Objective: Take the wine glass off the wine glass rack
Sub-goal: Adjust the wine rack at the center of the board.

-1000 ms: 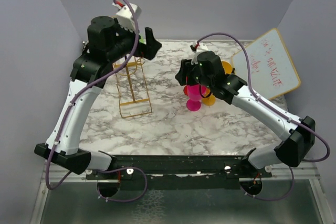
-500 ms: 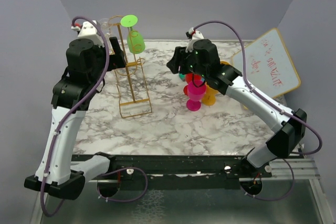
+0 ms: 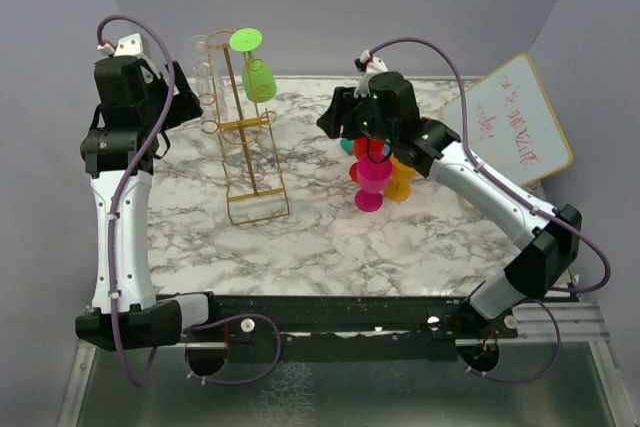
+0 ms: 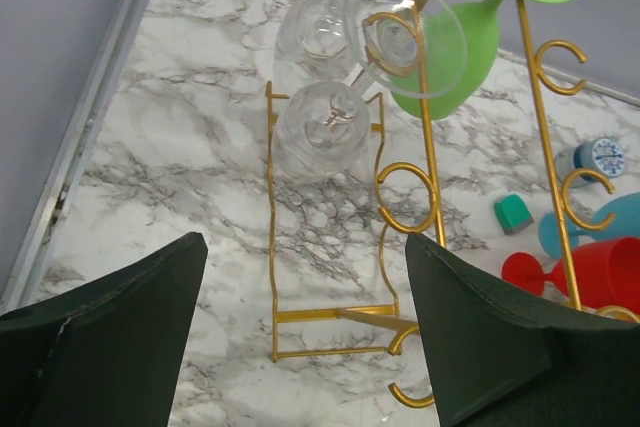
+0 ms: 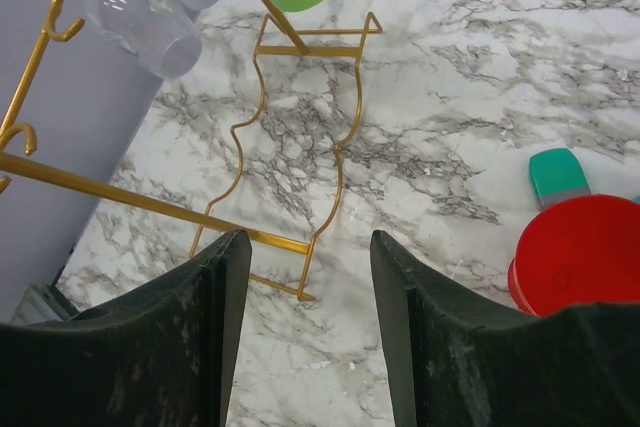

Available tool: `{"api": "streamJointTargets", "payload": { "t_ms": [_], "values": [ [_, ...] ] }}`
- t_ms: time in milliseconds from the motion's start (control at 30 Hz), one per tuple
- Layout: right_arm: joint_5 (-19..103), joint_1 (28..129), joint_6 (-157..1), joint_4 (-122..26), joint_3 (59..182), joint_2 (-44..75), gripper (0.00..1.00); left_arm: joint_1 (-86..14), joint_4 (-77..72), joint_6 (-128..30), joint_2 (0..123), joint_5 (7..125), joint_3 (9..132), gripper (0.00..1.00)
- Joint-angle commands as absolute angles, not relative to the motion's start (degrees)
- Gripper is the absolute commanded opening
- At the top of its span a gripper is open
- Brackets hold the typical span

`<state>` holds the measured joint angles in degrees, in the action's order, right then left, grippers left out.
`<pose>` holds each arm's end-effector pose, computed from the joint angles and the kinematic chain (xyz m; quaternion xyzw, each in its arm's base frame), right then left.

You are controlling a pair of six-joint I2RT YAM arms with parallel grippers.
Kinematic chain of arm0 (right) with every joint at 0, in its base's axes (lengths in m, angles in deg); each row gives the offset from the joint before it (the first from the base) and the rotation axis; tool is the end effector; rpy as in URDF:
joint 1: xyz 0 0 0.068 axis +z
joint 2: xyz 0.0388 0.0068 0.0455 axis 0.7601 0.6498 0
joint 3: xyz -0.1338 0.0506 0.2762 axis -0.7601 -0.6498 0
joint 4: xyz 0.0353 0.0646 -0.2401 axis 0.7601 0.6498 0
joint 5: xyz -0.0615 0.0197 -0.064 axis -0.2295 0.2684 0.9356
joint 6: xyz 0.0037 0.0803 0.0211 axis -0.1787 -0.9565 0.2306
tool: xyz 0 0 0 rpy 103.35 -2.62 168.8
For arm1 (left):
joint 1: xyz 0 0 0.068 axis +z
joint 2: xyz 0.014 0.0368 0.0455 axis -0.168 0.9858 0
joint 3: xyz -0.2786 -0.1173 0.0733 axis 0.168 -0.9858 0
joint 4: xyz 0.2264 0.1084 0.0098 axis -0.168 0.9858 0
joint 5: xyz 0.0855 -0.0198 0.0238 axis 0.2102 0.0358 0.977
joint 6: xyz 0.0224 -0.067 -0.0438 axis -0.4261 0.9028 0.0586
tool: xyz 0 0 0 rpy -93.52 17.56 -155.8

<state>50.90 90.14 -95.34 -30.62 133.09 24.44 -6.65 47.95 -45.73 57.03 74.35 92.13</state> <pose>0.3000 0.2549 0.4186 -0.1106 0.8119 0.2964 0.4907 0.2455 0.0133 0.4848 -0.1323 0.8337 -0.0530 0.5335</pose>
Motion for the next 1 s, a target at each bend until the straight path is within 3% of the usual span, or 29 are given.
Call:
{"api": "streamJointTargets", "payload": {
  "t_ms": [0,433,967],
  "values": [
    [49.7,89.1,-94.7,-29.6,134.1,24.5,0.57,-3.6,45.3,-42.9,55.9,59.5,92.7,0.83],
    [46.6,88.2,-94.6,-29.1,135.3,25.6,0.57,-2.7,40.3,-42.2,54.7,49.6,84.1,0.74],
    [49.0,88.2,-93.0,-26.0,135.8,25.6,0.57,-2.7,39.1,-44.5,57.1,42.1,84.5,0.62]
  ]
}}
